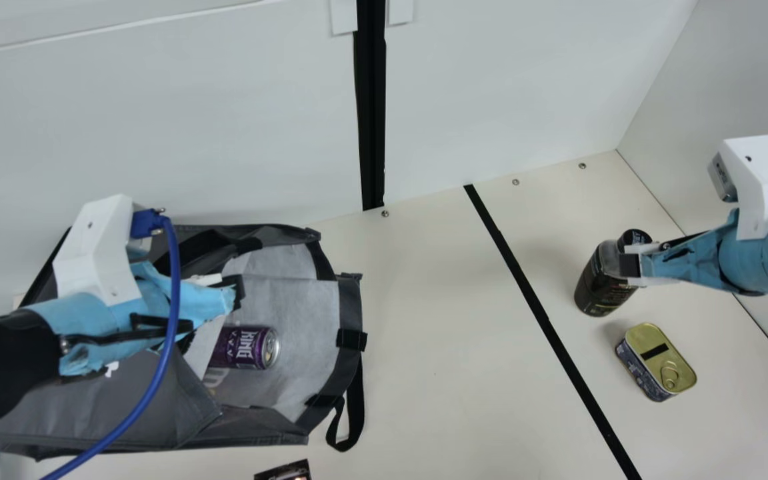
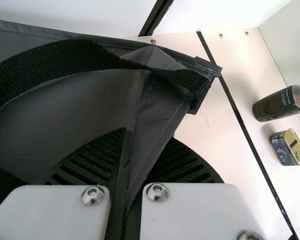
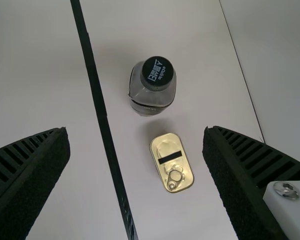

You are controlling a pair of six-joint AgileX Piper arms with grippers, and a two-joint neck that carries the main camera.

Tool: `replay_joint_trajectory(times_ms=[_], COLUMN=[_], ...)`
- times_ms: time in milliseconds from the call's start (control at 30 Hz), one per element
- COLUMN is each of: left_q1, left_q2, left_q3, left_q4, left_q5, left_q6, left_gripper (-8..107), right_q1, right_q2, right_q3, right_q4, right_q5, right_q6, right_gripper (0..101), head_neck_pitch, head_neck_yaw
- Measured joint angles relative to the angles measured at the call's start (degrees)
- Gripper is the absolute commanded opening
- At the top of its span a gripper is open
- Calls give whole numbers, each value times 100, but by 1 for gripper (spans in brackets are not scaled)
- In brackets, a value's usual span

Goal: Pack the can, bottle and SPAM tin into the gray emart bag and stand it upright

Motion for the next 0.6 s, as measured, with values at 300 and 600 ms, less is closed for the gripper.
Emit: replay_joint_trajectory(times_ms=[300, 600], left_q1=[0, 0], left_q2=[0, 0], left_q3=[0, 0], left_q4=[0, 0], left_q5=[0, 0], left_q6=[0, 0], left_gripper=[-8, -8], right_q1=[-47, -72], right_q2=[434, 912], right_q3=[-242, -548], right_q4=[36, -13], right_q5=[6, 3], right_q6=[-91, -165], right_gripper=[95, 95], head_neck_pitch=[0, 0], head_neck_yaw=[-9, 0])
